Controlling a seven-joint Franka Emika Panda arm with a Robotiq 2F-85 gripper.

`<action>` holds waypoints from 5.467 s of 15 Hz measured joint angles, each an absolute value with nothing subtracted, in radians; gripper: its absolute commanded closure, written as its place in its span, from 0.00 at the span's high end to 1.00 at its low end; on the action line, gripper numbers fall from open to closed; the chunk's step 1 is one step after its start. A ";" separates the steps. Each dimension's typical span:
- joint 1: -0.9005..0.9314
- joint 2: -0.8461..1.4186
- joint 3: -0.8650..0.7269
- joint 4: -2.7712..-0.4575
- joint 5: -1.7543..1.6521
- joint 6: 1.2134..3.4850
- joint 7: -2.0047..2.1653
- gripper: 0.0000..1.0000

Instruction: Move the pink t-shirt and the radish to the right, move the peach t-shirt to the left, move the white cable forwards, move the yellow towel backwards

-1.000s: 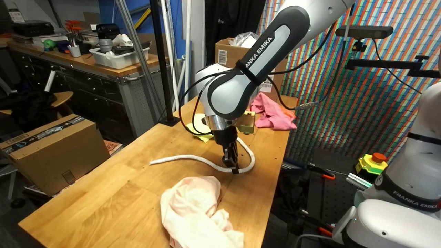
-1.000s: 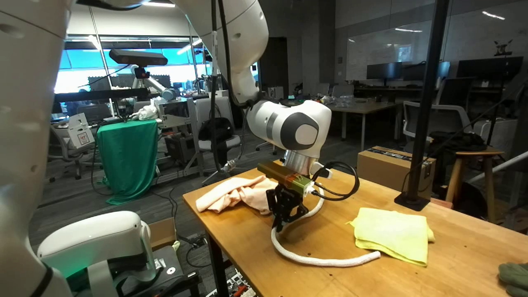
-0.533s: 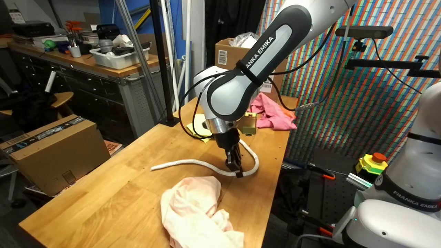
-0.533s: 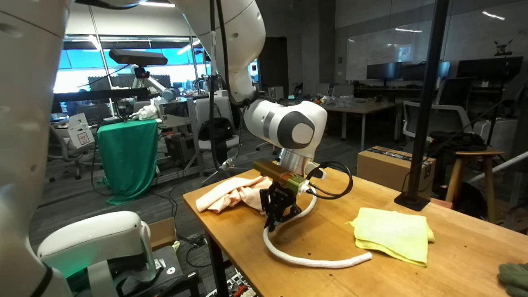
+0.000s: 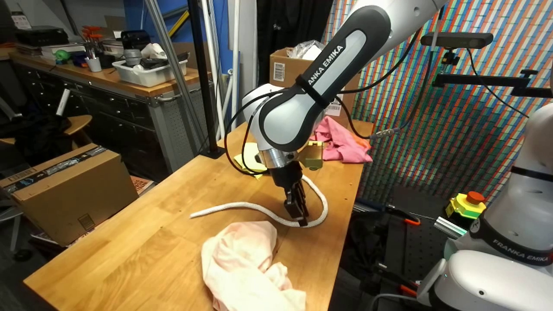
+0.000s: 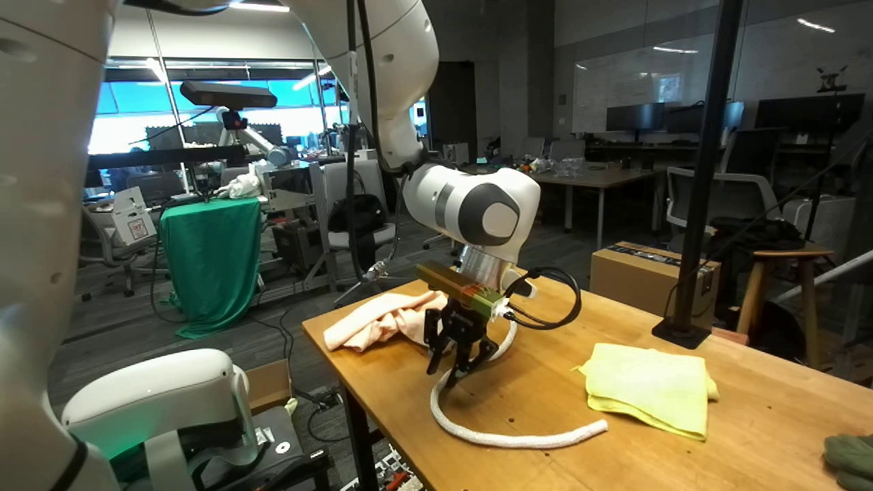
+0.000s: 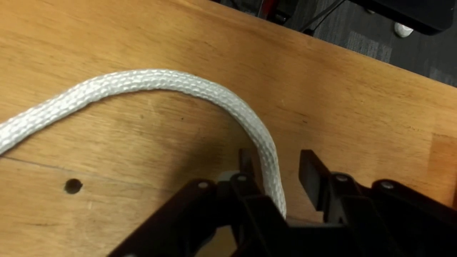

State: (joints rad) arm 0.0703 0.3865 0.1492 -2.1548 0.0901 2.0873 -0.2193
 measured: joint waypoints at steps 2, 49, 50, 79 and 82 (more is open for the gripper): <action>0.070 0.387 0.149 -2.154 0.090 2.088 -0.218 0.87; 0.125 0.572 -0.145 -1.960 -0.154 2.685 0.476 0.42; 0.108 0.571 -0.126 -1.952 -0.121 2.672 0.438 0.34; 0.117 0.581 -0.027 -1.833 -0.008 2.581 0.280 0.40; 0.117 0.587 -0.029 -1.826 -0.009 2.581 0.280 0.61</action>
